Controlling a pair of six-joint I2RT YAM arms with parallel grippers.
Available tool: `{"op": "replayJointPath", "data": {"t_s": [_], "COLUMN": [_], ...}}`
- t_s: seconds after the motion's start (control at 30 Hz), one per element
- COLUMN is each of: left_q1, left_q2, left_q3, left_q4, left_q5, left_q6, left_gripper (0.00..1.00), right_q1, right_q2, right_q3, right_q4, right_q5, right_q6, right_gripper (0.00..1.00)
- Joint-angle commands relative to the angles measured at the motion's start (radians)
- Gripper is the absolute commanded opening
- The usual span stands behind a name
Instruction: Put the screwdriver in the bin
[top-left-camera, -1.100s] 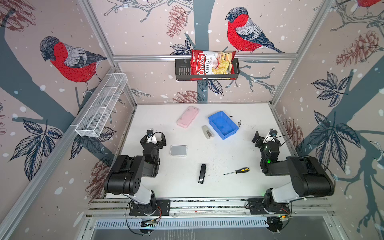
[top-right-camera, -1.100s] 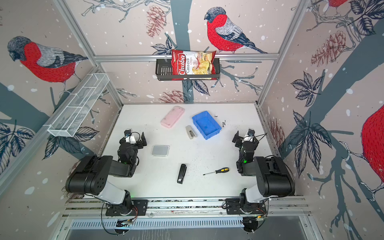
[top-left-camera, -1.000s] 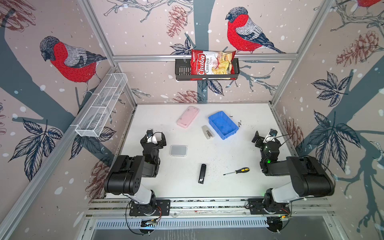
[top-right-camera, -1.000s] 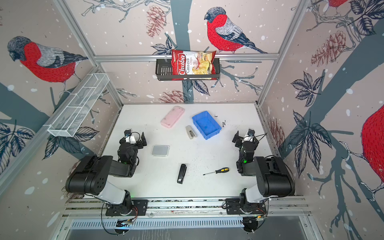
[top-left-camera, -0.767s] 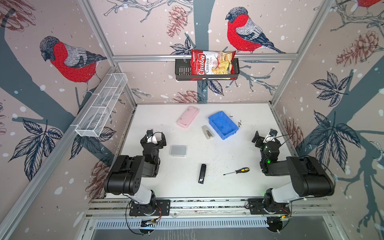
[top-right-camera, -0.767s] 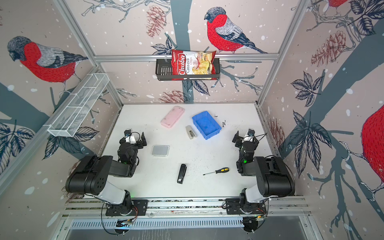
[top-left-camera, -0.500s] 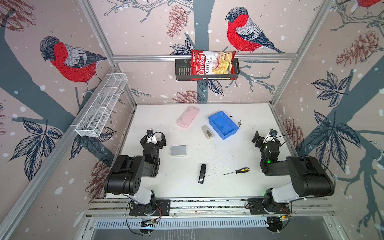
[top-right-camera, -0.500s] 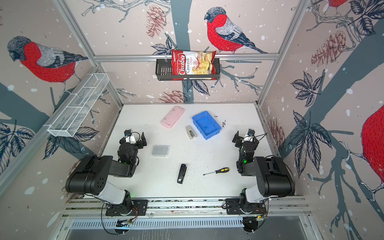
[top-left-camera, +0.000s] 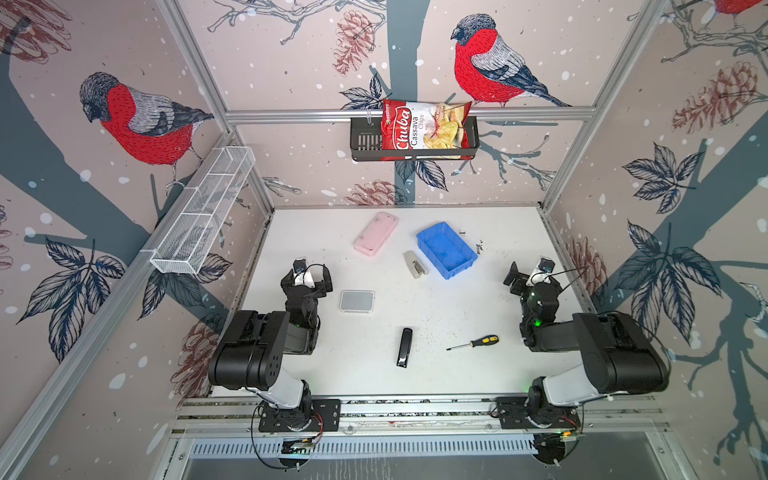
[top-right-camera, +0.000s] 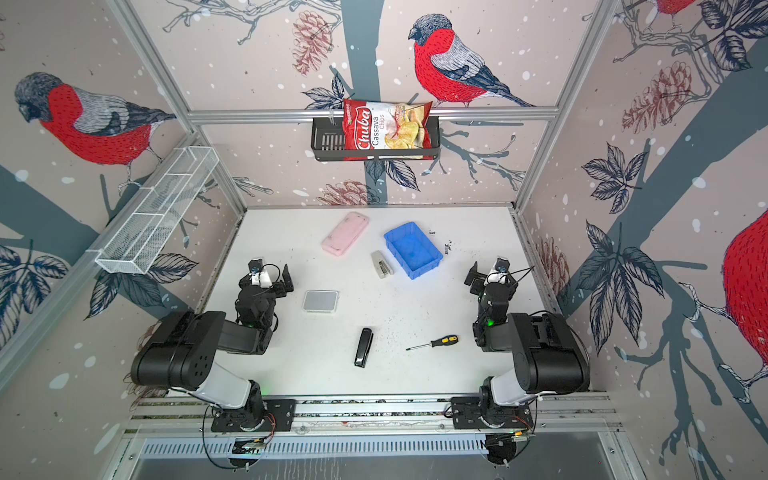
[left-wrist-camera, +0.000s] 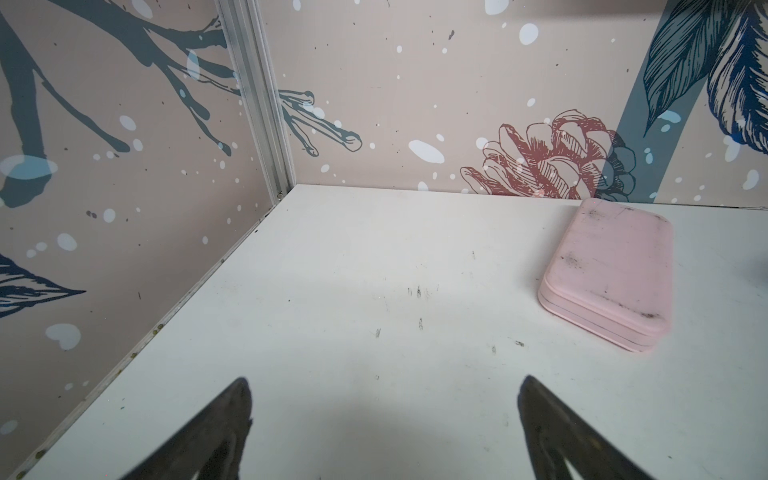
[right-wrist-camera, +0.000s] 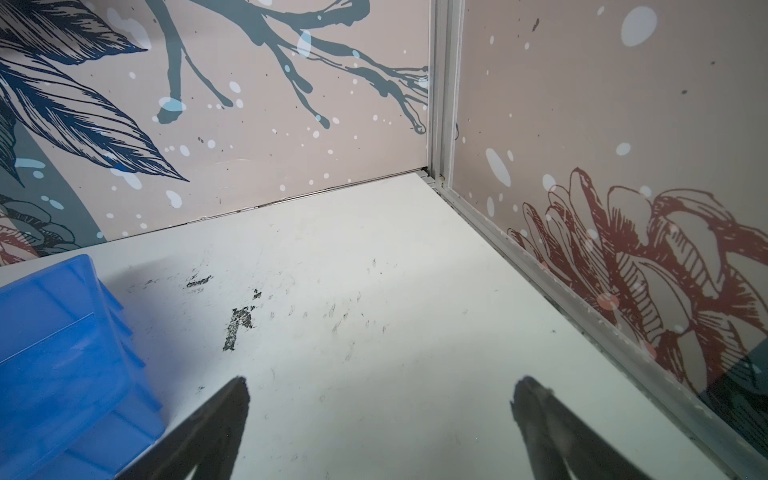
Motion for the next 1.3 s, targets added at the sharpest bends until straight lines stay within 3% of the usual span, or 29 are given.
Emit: {"op": "replayJointPath", "data": {"t_s": [0.0,0.37,0.8,1.07,1.27], "left_q1": [-0.001,-0.102,-0.222,-0.249,-0.266], "left_q2": [-0.002,-0.171,-0.399,-0.474,-0.476], "left_q3": [-0.004,0.018,0.097,0.137,0.141], "left_q4": [0.031,-0.127,-0.413,-0.534,-0.587], "left_q5": [-0.001,-0.029,0.246,0.460,0.570], "left_q6": [0.002,0.115,0.296,0.322,0.361], "left_gripper": [0.98,0.98,0.98,0.98,0.98], "right_q1": [0.001,0.009,0.063,0.208,0.313], "right_q2": [-0.004,-0.122,-0.433,-0.506,-0.463], "right_q3": [-0.002,0.054,0.086,0.258,0.435], "right_q4": [0.022,-0.183,-0.597,-1.027,-1.382], "right_q5": [0.014,0.037,0.079,0.228,0.248], "right_q6": [0.014,0.015,0.124,0.385,0.781], "right_gripper": [1.00,1.00,0.99,1.00,1.00]}}
